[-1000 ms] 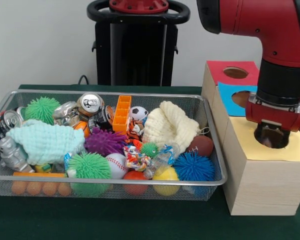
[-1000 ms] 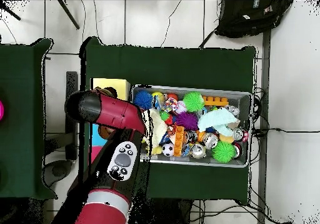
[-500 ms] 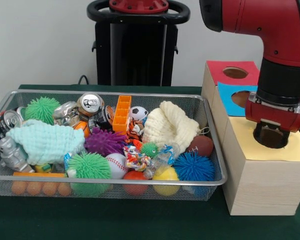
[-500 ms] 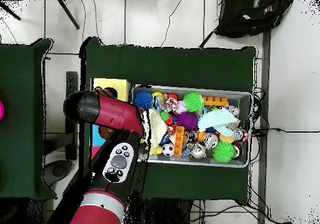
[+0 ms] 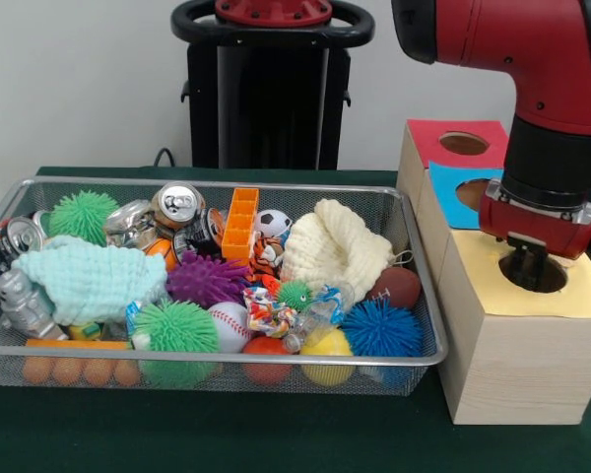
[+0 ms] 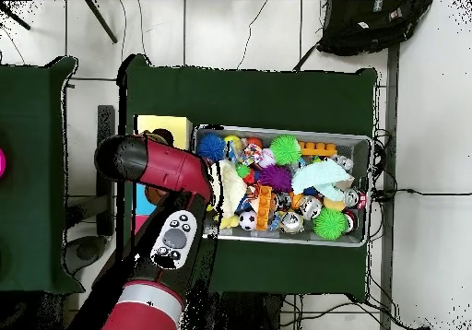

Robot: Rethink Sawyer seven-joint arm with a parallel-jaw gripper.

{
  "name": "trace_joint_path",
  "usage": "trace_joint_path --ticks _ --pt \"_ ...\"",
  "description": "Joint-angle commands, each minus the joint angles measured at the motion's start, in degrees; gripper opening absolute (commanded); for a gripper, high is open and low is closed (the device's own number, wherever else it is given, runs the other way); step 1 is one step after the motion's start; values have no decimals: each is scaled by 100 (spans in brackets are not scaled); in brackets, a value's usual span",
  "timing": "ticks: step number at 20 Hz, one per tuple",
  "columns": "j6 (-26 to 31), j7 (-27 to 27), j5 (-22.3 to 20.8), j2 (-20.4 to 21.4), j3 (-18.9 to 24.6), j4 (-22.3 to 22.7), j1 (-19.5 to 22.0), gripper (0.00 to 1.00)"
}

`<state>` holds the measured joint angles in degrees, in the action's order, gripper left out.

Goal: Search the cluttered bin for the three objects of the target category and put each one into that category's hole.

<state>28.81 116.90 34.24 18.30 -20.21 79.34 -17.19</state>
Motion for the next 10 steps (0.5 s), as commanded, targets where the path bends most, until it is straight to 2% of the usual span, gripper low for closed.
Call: trace_joint_path --ticks 1,5,10 --pt "841 1479 -22 -211 305 354 24 0" --pt "936 1378 -38 -87 391 313 90 0" --pt "1306 1461 -50 354 296 406 6 0"
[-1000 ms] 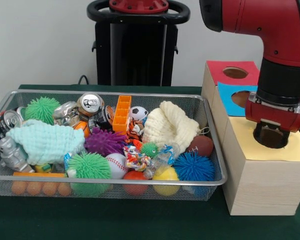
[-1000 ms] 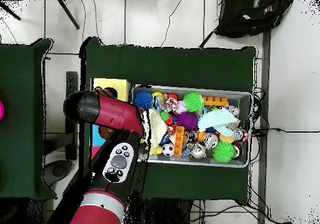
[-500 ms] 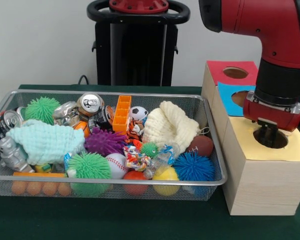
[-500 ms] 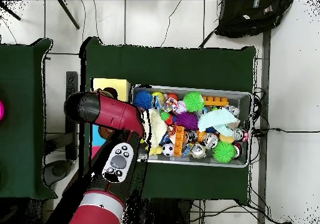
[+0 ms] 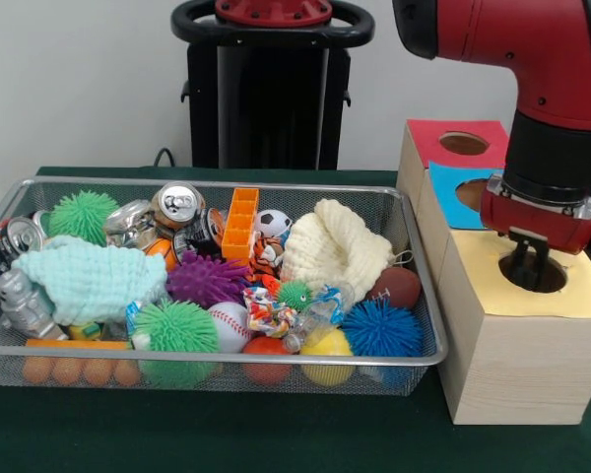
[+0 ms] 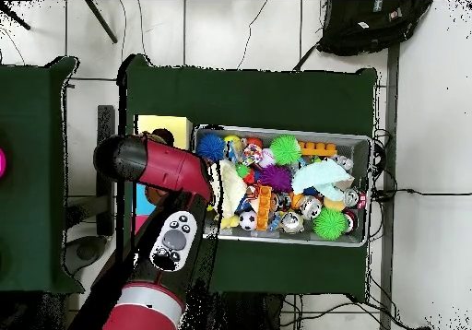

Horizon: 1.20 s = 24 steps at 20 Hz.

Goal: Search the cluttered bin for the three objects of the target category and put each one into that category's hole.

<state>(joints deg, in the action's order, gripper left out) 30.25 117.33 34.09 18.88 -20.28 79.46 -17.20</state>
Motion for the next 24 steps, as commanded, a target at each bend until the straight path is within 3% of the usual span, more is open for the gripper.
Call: trace_joint_path --ticks 1,7,12,24 --pt "1241 1437 -44 355 281 386 -9 0" --pt "1388 1457 -59 609 209 369 -14 0" --pt "816 1284 -75 772 146 556 34 0" --pt "655 738 -391 983 135 646 471 0"
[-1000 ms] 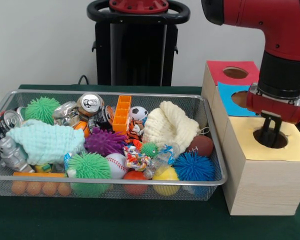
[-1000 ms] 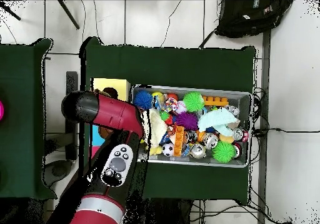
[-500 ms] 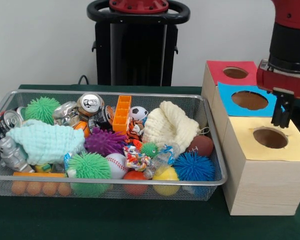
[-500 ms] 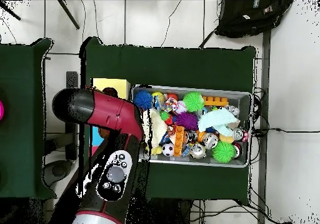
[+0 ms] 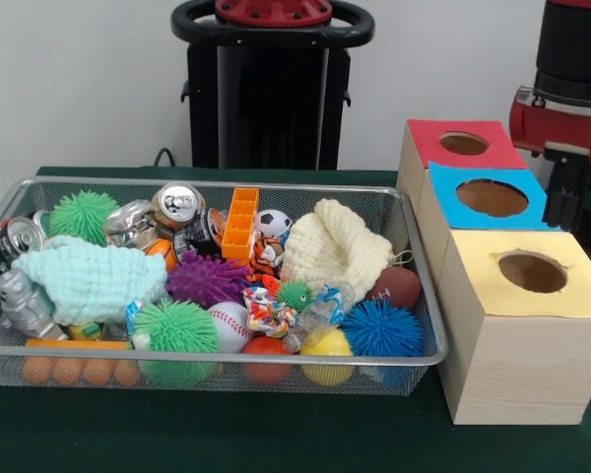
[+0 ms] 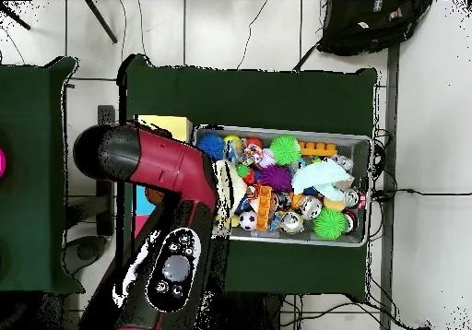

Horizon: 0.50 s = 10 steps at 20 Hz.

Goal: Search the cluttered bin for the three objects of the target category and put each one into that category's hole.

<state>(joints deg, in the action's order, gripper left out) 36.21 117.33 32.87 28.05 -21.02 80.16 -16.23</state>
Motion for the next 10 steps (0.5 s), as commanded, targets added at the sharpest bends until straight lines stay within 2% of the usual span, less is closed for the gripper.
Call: trace_joint_path --ticks 1,7,10 --pt "68 722 -289 79 215 575 394 0" --pt "-19 590 -411 99 231 569 540 0" --pt "-207 370 -417 74 414 644 758 0"
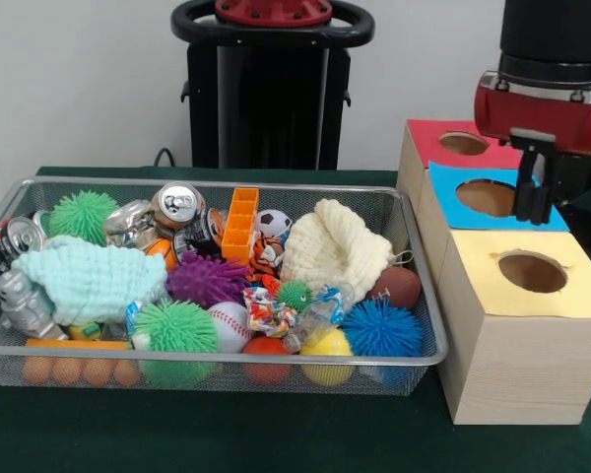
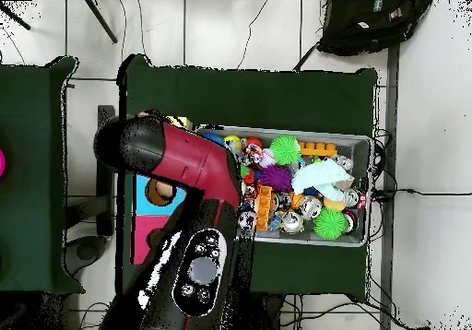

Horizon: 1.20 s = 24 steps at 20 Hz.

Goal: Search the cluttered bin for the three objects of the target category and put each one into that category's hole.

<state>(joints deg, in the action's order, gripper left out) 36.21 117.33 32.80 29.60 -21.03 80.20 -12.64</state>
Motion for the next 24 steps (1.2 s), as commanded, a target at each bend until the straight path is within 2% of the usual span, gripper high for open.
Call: trace_joint_path --ticks 1,7,19,20,24 --pt "-278 326 -420 -98 451 648 441 0" --pt "-458 -53 -567 -161 696 585 784 0" --pt "-276 -369 -1248 -19 944 434 1257 0" --pt "-333 -324 -1367 13 1033 452 1344 100" --pt "-383 -367 -1402 32 1201 529 1498 100"
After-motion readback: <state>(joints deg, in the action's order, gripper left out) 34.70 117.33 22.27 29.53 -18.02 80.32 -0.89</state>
